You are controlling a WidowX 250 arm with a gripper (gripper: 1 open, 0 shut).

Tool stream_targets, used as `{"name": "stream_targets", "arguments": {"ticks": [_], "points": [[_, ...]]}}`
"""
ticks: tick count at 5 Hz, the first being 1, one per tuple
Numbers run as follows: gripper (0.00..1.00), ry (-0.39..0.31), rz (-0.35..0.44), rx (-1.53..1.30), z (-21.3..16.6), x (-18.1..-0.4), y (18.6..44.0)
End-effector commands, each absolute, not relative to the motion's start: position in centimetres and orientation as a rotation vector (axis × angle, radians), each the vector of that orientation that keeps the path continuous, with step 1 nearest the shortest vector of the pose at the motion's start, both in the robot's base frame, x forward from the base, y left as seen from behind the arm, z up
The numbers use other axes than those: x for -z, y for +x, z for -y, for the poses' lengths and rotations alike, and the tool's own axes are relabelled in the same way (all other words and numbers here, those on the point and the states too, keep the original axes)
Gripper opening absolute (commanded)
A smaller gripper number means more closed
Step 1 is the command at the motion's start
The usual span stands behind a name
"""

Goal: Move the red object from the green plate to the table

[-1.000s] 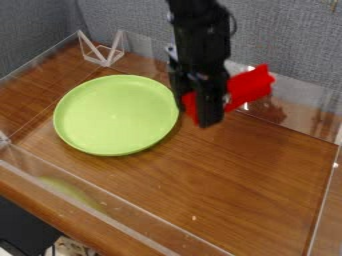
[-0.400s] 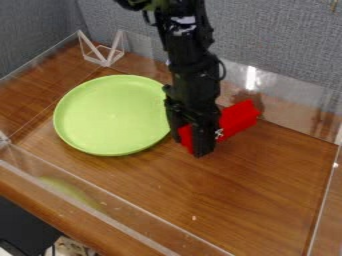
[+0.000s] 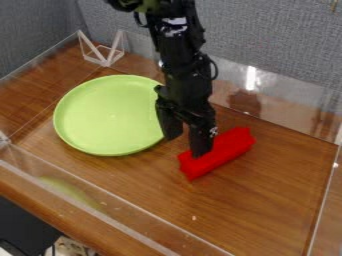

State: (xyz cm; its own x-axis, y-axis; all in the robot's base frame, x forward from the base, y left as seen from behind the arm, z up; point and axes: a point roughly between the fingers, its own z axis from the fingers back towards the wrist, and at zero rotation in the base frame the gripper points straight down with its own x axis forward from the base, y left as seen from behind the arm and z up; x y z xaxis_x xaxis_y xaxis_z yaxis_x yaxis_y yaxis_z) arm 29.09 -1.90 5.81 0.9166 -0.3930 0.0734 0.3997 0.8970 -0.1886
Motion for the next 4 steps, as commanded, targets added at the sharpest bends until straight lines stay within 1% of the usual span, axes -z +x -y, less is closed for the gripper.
{"name": "stream_targets", "arguments": {"ticks": [1,2,3,4], "points": [[1.00,-0.175,0.081,0.355,0.1,-5.3,30.1],[1.00,-0.161,0.094,0.321,-0.6,-4.1,30.7],[1.00,-0.149,0.105,0.291,-1.1,-3.5,30.8],[1.00,-0.135,0.114,0.236,-1.4,-4.1,31.1]]}}
